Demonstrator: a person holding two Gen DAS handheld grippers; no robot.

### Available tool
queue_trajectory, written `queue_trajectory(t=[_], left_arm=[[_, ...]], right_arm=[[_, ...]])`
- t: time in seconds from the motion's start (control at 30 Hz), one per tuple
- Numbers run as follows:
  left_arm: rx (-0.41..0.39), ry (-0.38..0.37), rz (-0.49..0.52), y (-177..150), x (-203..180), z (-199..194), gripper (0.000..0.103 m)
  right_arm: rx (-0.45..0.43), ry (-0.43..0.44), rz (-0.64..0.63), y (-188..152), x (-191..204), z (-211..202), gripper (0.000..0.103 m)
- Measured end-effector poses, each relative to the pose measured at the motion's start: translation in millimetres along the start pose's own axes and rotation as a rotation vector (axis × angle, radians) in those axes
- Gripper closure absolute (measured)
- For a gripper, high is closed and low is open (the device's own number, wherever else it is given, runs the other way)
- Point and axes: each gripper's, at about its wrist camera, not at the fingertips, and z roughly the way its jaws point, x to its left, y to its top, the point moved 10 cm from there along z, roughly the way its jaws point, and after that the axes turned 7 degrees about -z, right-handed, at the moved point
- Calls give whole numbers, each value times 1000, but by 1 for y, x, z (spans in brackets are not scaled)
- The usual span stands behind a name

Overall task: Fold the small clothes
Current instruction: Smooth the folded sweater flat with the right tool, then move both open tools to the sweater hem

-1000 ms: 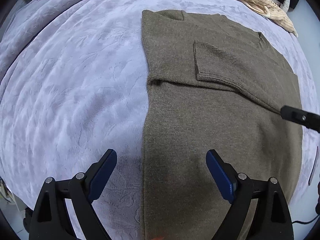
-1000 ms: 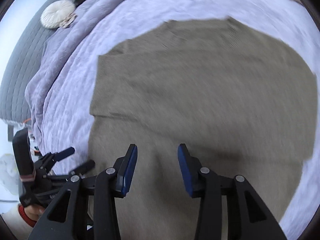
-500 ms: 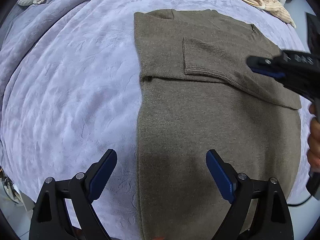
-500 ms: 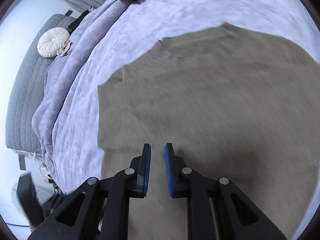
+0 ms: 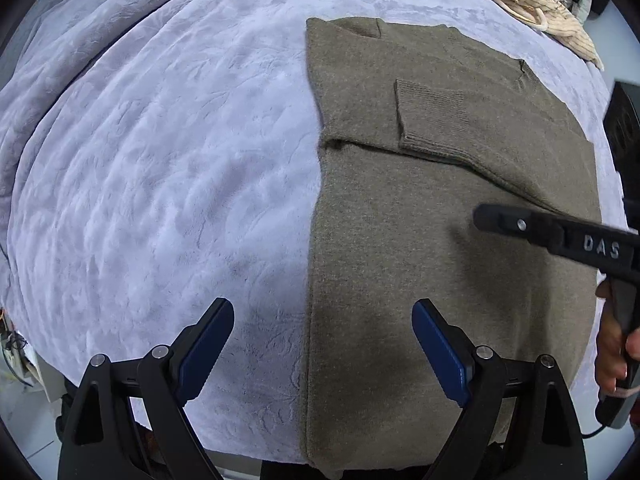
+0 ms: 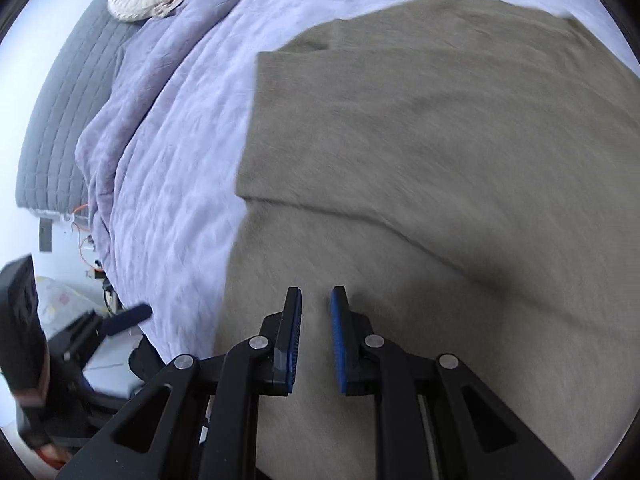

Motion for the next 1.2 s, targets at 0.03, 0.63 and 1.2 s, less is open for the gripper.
queue_trajectory(t=[0.03,0.63,1.2], left_arm=[[-1,-5,8,2,-5,-2,12],[-26,10,59,-19,-89,-27,12],[8,15,34,-86,-61,-24,12]], right_arm=[[-3,-3,36,-10,-8,-7,83],[-23,33,282,-112,-82,-78,64],[-40,36,232,-139,-67,-81,61]])
